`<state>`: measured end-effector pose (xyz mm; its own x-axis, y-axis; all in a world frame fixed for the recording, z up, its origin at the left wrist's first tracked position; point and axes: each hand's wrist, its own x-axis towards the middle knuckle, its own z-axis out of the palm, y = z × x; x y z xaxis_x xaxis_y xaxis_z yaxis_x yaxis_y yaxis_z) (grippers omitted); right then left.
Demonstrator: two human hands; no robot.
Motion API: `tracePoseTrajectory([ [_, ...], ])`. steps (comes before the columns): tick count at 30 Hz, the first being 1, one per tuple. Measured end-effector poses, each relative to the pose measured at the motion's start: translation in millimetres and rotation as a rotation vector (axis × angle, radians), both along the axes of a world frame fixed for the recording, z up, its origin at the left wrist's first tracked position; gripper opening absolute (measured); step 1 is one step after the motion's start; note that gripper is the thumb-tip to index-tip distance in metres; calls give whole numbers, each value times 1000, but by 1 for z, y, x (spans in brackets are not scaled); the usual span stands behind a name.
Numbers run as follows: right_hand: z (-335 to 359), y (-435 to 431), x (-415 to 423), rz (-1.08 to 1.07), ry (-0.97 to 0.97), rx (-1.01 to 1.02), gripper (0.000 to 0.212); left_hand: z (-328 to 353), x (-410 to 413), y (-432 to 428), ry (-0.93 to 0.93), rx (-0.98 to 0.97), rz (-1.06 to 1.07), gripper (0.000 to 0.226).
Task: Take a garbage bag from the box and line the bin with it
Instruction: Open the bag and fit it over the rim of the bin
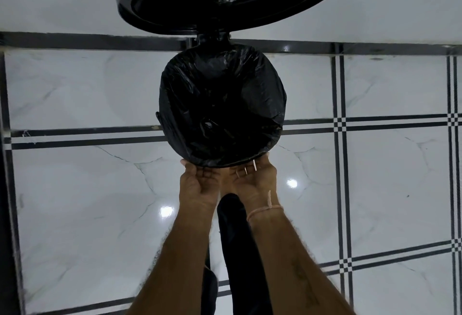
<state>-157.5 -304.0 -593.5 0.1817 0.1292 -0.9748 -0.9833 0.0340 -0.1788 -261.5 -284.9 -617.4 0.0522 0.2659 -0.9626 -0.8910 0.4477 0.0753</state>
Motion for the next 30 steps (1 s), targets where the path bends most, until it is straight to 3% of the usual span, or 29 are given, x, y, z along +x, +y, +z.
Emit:
tracePoseTrajectory([
  [8, 1, 6, 32, 63, -75, 21, 41, -7, -12, 4, 33, 18, -136, 28],
  [12, -4, 16, 51, 192, -142, 27, 43, 0, -31, 28, 128, 139, -208, 46],
  [15, -12, 26, 64, 204, -149, 9, 43, 0, -39, 43, 187, 153, -333, 39],
  [20, -27, 35, 82, 288, -78, -14, 47, -6, -43, 56, 134, 61, -457, 23],
  [25, -35, 36, 95, 381, -229, -112, 55, -6, -50, 56, 220, 82, -515, 18],
  [30, -27, 53, 103, 452, -175, -57, 46, 8, -53, 68, 339, 159, -574, 28],
])
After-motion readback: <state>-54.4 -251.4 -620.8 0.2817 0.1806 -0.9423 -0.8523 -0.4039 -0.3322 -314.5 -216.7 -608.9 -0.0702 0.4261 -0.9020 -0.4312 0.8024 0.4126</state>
